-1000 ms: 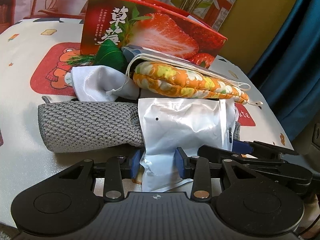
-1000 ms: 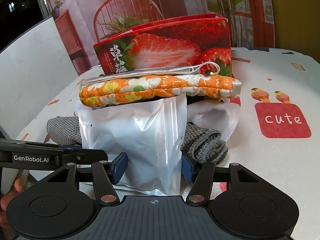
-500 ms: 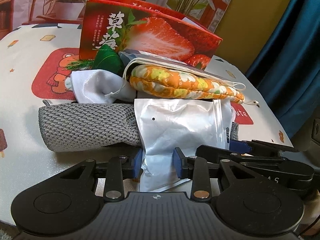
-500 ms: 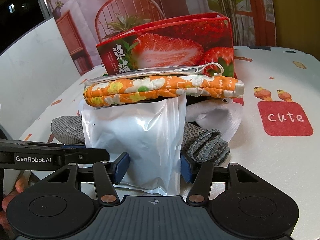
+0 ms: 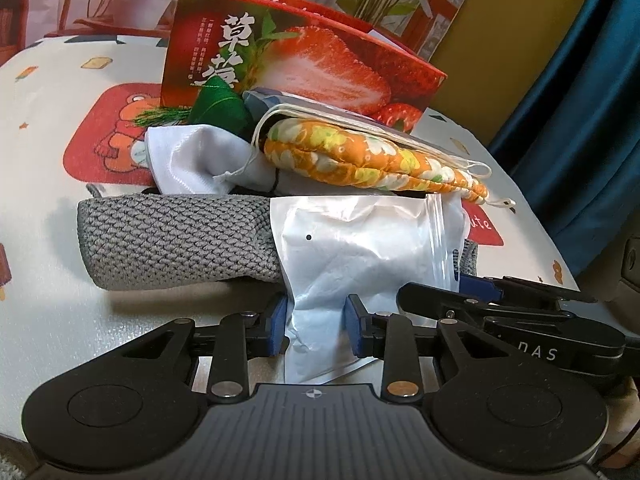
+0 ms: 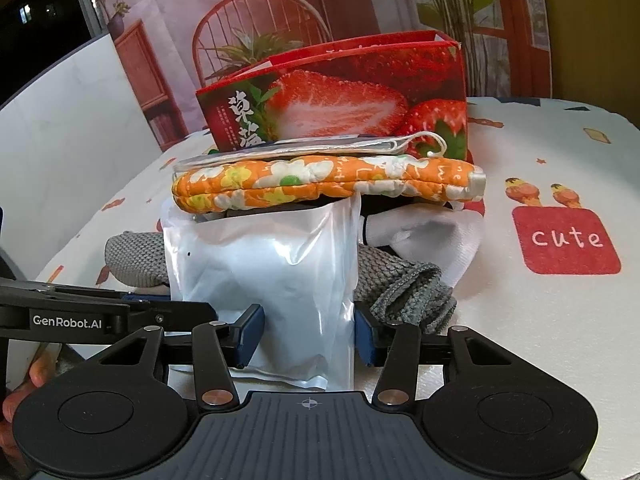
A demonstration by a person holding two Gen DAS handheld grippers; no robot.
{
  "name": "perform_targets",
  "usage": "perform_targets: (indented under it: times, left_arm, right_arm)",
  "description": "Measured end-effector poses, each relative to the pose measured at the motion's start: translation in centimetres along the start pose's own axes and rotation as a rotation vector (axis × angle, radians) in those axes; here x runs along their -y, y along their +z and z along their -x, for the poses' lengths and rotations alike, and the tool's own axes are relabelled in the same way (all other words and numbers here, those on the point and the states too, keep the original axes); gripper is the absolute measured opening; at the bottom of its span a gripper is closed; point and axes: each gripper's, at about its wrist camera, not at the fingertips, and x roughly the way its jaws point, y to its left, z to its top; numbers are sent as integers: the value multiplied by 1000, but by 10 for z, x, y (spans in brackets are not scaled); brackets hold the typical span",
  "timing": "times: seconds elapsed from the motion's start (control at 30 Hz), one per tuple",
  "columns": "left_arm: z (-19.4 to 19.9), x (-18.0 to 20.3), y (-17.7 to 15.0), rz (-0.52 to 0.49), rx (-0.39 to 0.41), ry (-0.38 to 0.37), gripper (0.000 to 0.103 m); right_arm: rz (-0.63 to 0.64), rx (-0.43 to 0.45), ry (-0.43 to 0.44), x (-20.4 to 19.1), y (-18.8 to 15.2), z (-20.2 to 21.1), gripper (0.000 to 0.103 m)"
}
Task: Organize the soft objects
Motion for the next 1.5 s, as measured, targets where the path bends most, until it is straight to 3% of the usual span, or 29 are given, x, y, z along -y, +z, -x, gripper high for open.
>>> perform_targets:
  times: [0.3,0.73,0.93,1.07,1.2,1.37,1.5]
  left_arm:
    - [-4,0,2,13,-4,3,34]
    - [-10,4,6,-32,18,39,49]
    - [-10,3,7,-32,18,49,50]
    - [-14,5,8,-27,11,1,53]
    - [-18,9,8,-53,13,10,54]
    - [-16,13,7,-57,2,18,44]
    - [-6,16,8,-68,4,18,37]
  right_arm:
    - [-13,-3,5,3,1,-2,46]
    - [36,-7,-18,0,8,-6,42]
    - [62,5,-23,-1,17,2,42]
    - [71,-7,-16,-2,17,-5,41]
    - [24,-12,7,8,19,-10,42]
    - [-46,-11,46,15,18,-12,47]
    - [-44,-7,62,12,20,-4,37]
